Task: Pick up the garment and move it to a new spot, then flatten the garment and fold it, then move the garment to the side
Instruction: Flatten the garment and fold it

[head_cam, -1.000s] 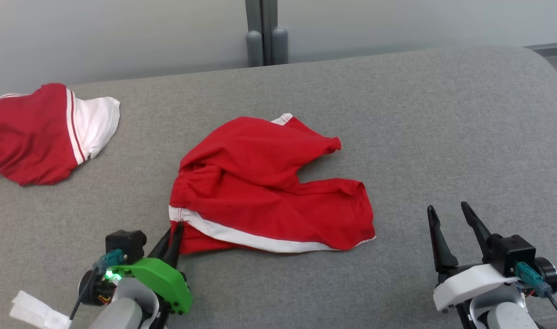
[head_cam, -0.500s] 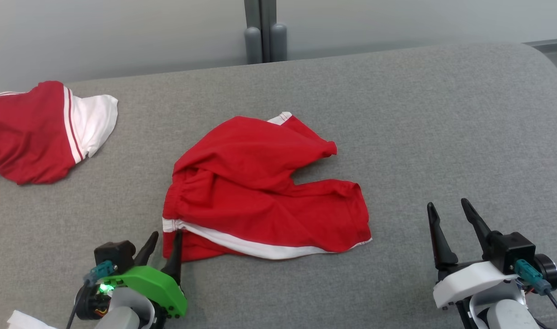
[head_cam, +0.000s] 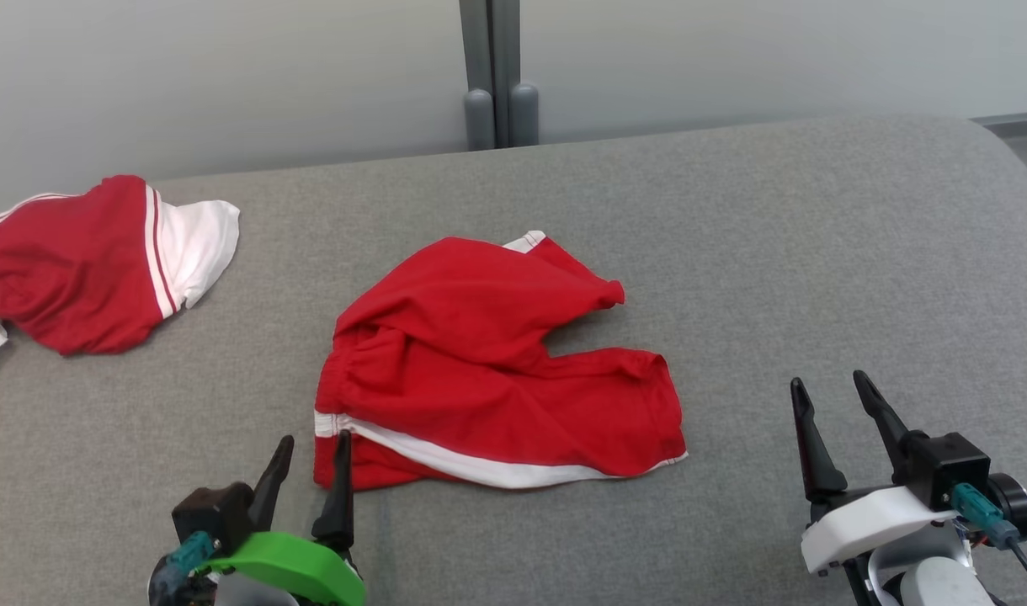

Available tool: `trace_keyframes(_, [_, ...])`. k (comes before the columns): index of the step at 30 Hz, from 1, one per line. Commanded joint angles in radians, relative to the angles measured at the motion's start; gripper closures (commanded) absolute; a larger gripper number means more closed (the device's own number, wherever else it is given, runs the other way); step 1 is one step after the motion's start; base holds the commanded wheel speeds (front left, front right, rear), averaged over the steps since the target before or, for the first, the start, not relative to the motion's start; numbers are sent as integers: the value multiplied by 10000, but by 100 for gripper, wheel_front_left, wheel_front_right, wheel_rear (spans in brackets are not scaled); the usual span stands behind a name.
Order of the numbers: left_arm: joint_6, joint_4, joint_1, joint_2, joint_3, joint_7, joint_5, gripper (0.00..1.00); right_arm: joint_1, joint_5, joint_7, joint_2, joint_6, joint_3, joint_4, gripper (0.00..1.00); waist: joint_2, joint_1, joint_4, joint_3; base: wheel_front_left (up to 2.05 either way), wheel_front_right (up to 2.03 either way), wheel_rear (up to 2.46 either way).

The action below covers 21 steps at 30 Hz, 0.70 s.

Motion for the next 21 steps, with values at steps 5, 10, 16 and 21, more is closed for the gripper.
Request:
trace_keyframes(5, [-64, -512, 700, -352, 470, -5, 758, 0, 206, -49, -49, -38, -3, 25, -54, 0, 0, 0, 52, -351, 0, 0, 0])
trace_keyframes(10, [-146, -1044, 1161, -680, 1035, -4, 1225, 0, 278, -78, -49, -38, -3, 57, -83, 0, 0, 0, 65, -473, 0, 0, 0])
trace_keyframes(16, [-264, -1523, 1639, -958, 1640, -1, 1691, 0, 349, -72, -49, -38, -3, 161, -72, 0, 0, 0, 42, -523, 0, 0, 0])
trace_keyframes(21, [-341, -1526, 1764, -1041, 1896, -1, 1928, 0, 366, -28, -49, -38, -3, 249, -40, 0, 0, 0, 28, -493, 0, 0, 0])
